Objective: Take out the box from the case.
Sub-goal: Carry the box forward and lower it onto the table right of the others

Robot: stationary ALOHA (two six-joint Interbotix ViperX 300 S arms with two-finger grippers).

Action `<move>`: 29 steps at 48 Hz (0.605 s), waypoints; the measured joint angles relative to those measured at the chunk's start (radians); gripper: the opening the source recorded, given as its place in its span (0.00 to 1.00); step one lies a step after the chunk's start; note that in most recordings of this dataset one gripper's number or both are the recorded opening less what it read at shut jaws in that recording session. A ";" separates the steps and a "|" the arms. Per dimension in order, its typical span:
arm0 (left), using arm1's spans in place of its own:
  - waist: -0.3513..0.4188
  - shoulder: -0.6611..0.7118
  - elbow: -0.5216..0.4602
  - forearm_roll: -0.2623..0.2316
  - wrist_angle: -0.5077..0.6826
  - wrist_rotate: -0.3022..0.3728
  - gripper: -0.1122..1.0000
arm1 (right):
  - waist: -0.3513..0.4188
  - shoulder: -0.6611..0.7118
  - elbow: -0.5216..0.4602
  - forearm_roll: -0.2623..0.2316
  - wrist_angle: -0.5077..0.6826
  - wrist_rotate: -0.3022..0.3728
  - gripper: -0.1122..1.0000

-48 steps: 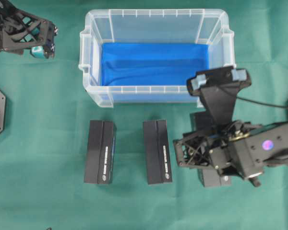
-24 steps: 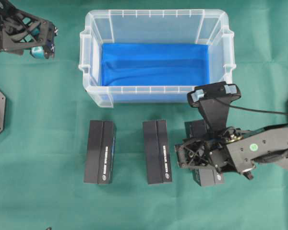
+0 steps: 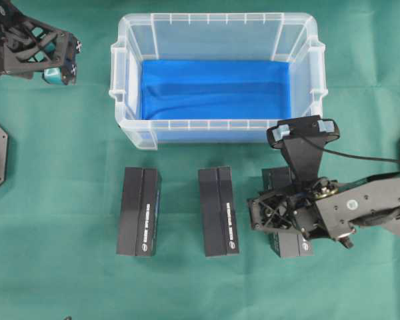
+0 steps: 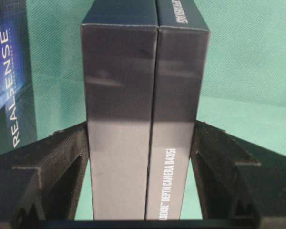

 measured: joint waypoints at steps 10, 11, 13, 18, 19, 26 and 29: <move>-0.003 0.000 0.002 0.000 0.000 0.002 0.98 | 0.000 0.000 0.000 0.002 0.000 0.014 0.69; -0.003 -0.002 0.002 0.000 0.000 0.002 0.98 | 0.000 0.000 0.002 0.002 -0.002 0.015 0.69; -0.003 0.000 0.000 0.000 0.000 0.000 0.98 | 0.000 -0.002 0.002 0.002 -0.002 0.017 0.69; -0.003 -0.002 0.000 0.000 0.000 0.000 0.98 | 0.000 -0.002 0.002 0.003 -0.002 0.017 0.72; -0.003 0.000 0.000 0.000 0.000 0.000 0.98 | 0.000 0.000 0.000 0.003 -0.002 0.018 0.75; -0.003 -0.002 0.002 0.000 0.000 -0.002 0.98 | -0.002 -0.002 -0.003 0.009 -0.011 0.018 0.95; -0.003 -0.002 0.002 0.000 0.000 0.000 0.98 | -0.002 -0.002 -0.008 0.008 -0.011 0.017 0.94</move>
